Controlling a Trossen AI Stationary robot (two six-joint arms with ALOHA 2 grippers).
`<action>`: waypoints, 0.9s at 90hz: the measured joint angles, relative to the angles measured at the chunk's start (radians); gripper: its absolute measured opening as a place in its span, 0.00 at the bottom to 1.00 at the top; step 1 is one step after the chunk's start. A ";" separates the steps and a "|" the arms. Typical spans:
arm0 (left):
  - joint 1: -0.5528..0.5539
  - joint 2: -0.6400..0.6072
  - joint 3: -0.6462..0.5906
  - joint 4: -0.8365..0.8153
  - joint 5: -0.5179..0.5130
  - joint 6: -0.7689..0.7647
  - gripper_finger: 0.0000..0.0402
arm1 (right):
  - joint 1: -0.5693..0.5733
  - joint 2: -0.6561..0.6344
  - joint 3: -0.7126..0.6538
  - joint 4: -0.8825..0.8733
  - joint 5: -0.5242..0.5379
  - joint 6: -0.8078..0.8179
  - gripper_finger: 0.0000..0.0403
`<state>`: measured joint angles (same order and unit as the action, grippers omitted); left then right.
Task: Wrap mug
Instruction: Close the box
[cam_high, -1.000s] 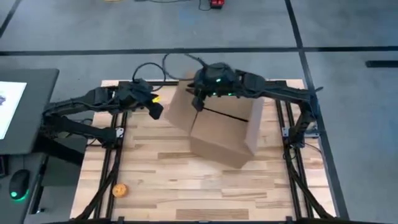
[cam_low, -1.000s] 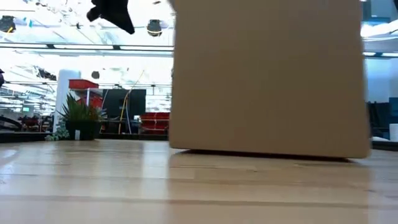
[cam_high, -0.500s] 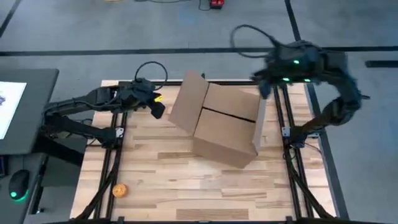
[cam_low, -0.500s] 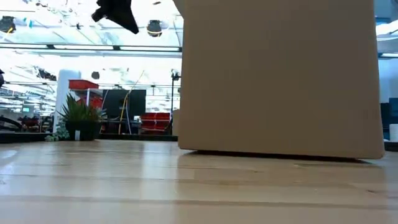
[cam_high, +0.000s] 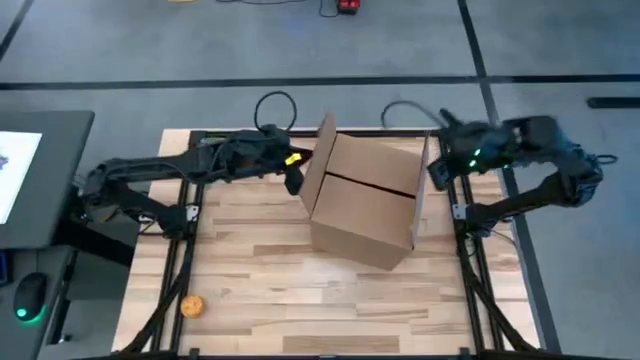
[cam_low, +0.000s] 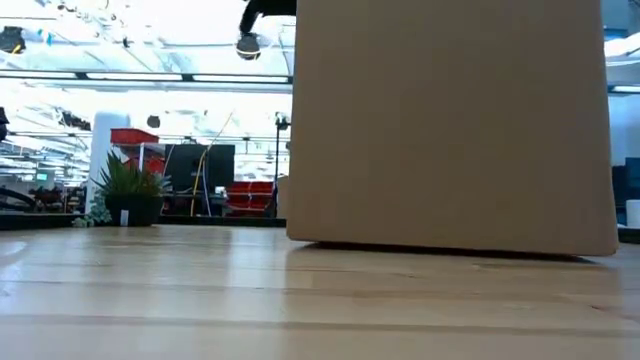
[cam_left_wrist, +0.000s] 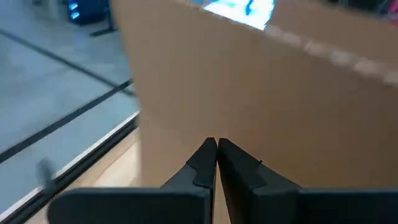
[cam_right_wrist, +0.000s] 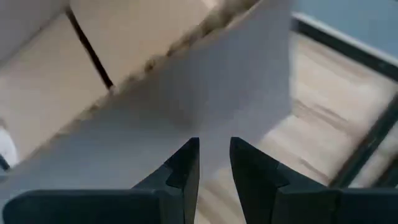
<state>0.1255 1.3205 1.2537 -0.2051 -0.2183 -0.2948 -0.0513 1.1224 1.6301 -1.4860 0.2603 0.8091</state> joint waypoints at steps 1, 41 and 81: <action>-0.001 0.005 0.000 0.004 0.006 -0.003 0.00 | 0.003 -0.002 -0.013 0.014 0.000 -0.001 0.20; -0.012 0.181 0.008 0.017 0.166 -0.119 0.00 | -0.008 0.156 -0.264 0.432 -0.042 -0.219 0.20; -0.029 0.128 0.004 -0.165 0.120 -0.149 0.00 | -0.017 0.207 -0.270 0.585 -0.054 -0.376 0.20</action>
<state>0.0969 1.4488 1.2574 -0.3705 -0.0985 -0.4435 -0.0686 1.3290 1.3602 -0.9012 0.2062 0.4332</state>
